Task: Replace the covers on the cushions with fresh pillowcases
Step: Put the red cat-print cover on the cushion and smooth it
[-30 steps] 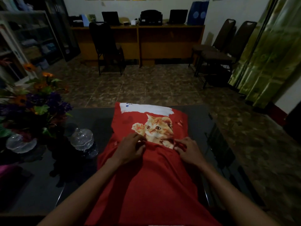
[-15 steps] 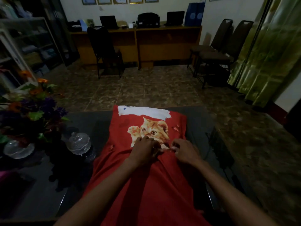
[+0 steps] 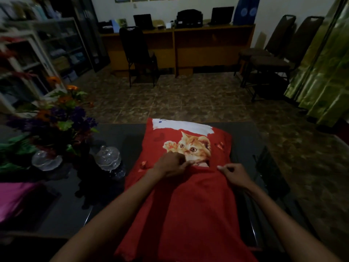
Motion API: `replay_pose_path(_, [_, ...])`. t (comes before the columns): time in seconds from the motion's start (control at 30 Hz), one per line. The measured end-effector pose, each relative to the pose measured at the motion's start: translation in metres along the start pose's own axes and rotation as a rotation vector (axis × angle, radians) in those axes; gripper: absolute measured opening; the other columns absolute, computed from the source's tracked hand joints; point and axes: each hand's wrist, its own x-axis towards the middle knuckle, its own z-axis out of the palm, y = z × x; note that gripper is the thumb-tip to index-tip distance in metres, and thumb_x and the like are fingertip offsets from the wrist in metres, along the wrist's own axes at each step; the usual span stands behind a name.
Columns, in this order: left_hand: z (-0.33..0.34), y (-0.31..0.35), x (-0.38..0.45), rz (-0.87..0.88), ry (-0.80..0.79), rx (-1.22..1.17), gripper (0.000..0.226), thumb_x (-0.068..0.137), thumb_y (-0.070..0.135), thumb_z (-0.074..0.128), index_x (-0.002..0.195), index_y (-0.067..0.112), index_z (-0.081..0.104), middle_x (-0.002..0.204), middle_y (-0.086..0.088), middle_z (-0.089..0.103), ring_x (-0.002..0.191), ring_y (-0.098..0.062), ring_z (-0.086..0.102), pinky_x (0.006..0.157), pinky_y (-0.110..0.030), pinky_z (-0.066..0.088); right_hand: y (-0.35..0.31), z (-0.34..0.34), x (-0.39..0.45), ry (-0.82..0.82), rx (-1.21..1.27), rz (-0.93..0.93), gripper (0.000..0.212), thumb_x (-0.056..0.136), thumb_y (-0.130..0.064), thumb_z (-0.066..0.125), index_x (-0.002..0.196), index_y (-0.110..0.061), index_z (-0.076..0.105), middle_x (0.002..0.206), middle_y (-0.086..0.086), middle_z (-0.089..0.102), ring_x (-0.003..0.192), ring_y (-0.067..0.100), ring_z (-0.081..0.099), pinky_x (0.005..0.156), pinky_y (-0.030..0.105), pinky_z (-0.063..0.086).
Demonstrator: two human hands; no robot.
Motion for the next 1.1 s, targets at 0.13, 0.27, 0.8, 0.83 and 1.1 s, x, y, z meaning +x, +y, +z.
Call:
replay_pose_path(0.13, [-0.027,-0.072,-0.030,-0.188,-0.191,-0.039,0.063,0.094,0.070,0.041,0.077,0.015,0.068,0.078,-0.002,0.070,0.074,-0.020,0.066,0.073,-0.033,0.048,0.018,0.018,0.003,0.115,-0.015,0.035,0.038,0.094,-0.027,0.071,0.056,-0.023,0.066,0.057,-0.010,0.061,0.064,0.015,0.058,0.064,0.039,0.047])
replay_pose_path(0.27, [-0.042,-0.109,-0.035,-0.301,-0.111,0.036,0.047,0.092,0.064,0.047,0.067,0.026,0.053,0.091,-0.006,0.070,0.090,-0.027,0.067,0.082,-0.038,0.049,0.006,0.027,-0.006,0.186,-0.056,0.054,0.024,0.095,-0.034,0.068,0.072,-0.029,0.075,0.077,-0.001,0.075,0.077,0.023,0.069,0.071,0.040,0.054])
replay_pose_path(0.8, [-0.015,-0.156,-0.038,-0.385,-0.020,-0.316,0.047,0.092,0.054,0.058,0.093,0.008,0.069,0.095,-0.011,0.072,0.094,-0.029,0.069,0.083,-0.040,0.053,-0.029,0.042,-0.019,0.359,0.005,0.143,0.030,0.100,-0.028,0.062,0.088,-0.004,0.075,0.094,0.019,0.074,0.091,0.033,0.068,0.072,0.031,0.040])
replay_pose_path(0.83, [-0.013,-0.153,-0.038,-0.401,-0.007,-0.309,0.039,0.095,0.044,0.059,0.094,0.007,0.068,0.098,-0.013,0.071,0.096,-0.030,0.067,0.084,-0.038,0.051,-0.028,0.044,-0.018,0.364,-0.005,0.148,0.029,0.100,-0.026,0.063,0.088,-0.003,0.075,0.094,0.020,0.074,0.090,0.033,0.069,0.071,0.031,0.039])
replay_pose_path(1.1, [0.008,-0.129,-0.054,-0.649,0.182,-0.294,0.040,0.093,0.054,0.058,0.102,0.017,0.067,0.109,-0.010,0.067,0.104,-0.031,0.063,0.089,-0.038,0.050,-0.067,0.053,-0.035,0.453,-0.311,0.080,0.026,0.093,-0.027,0.065,0.117,-0.017,0.063,0.127,0.015,0.054,0.122,0.038,0.048,0.104,0.050,0.037])
